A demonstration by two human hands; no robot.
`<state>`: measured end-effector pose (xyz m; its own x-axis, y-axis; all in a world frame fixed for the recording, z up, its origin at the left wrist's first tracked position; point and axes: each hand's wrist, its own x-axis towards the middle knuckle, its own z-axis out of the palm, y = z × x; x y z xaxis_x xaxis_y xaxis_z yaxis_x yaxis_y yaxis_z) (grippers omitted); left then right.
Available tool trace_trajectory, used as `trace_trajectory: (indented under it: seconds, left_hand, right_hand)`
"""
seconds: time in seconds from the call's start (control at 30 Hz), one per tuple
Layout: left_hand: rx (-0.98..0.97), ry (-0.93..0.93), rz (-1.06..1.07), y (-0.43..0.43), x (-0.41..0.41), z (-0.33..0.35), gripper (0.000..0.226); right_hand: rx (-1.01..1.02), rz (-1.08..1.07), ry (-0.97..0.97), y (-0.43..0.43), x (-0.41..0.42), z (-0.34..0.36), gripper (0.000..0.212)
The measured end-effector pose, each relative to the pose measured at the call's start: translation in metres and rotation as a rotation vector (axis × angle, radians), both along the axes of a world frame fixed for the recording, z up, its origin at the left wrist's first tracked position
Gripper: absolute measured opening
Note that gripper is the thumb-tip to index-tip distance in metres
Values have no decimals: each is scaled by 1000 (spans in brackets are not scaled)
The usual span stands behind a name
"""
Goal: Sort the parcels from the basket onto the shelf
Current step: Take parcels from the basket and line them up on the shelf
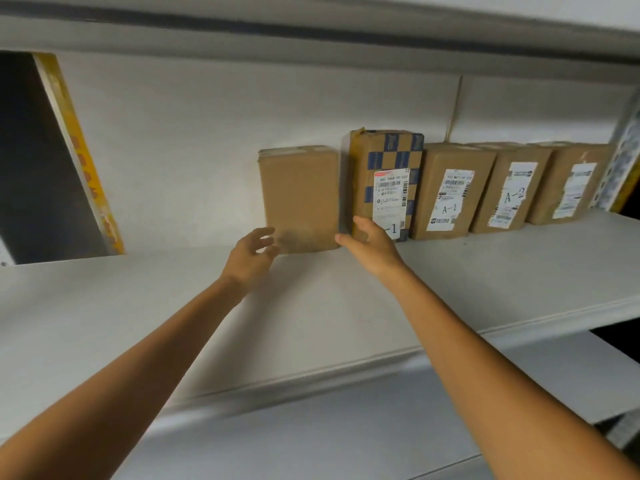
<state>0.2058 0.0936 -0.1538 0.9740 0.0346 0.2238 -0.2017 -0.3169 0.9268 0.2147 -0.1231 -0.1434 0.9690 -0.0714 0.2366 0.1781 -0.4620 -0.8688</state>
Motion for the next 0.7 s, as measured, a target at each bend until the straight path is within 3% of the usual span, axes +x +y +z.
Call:
trace_trajectory:
  seconds: [0.17, 0.3, 0.47, 0.7]
  left_hand:
    - [369, -58, -106, -48, -50, 12, 40]
    - [617, -88, -308, -111, -84, 19, 42]
    - [689, -183, -508, -218, -119, 31, 45]
    - [638, -326, -922, -405, -200, 1, 43]
  right_hand:
    - [-174, 106, -10, -45, -66, -2, 69]
    - [-262, 43, -3, -103, -125, 3, 72]
    - [-262, -160, 28, -205, -207, -6, 72]
    - [-28, -519, 156, -338, -346, -68, 60]
